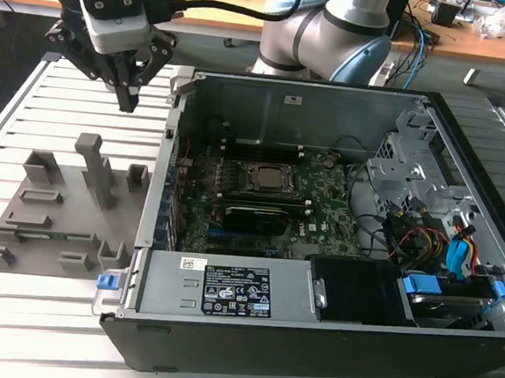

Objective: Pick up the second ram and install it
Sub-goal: 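Reach for the second ram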

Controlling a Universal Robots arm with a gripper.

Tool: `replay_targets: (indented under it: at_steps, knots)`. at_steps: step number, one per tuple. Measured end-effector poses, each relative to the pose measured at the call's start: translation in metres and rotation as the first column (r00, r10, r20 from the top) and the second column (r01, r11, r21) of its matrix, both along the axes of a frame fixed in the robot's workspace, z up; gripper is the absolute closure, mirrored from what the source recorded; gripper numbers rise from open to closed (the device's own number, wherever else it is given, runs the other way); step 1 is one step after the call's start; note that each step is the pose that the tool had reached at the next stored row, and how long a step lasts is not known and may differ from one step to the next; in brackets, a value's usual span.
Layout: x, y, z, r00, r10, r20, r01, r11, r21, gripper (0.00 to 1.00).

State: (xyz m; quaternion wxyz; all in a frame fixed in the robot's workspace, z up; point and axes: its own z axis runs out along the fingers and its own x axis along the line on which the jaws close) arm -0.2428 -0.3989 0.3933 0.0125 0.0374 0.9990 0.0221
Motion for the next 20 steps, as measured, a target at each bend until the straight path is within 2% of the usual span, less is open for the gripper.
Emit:
replay_targets:
  at_steps: [3, 6, 11, 19, 20]
  knots:
    - [-0.012, 0.0000, 0.0000, 1.0000, 0.000, -0.0001, 0.000, 1.0000, 0.0000, 0.89]
    - [-0.032, 0.0000, 0.0000, 1.0000, 0.000, -0.0001, 0.000, 1.0000, 0.0000, 0.89]
    - [-0.045, 0.0000, -0.0001, 1.0000, 0.000, 0.0000, 0.000, 1.0000, 0.0001, 0.89]
    - [-0.080, 0.0000, -0.0001, 1.0000, 0.000, 0.0000, 0.000, 1.0000, 0.0000, 0.89]
    - [-0.087, 0.0000, -0.0002, 1.0000, 0.000, 0.0000, 0.000, 1.0000, 0.0000, 0.89]
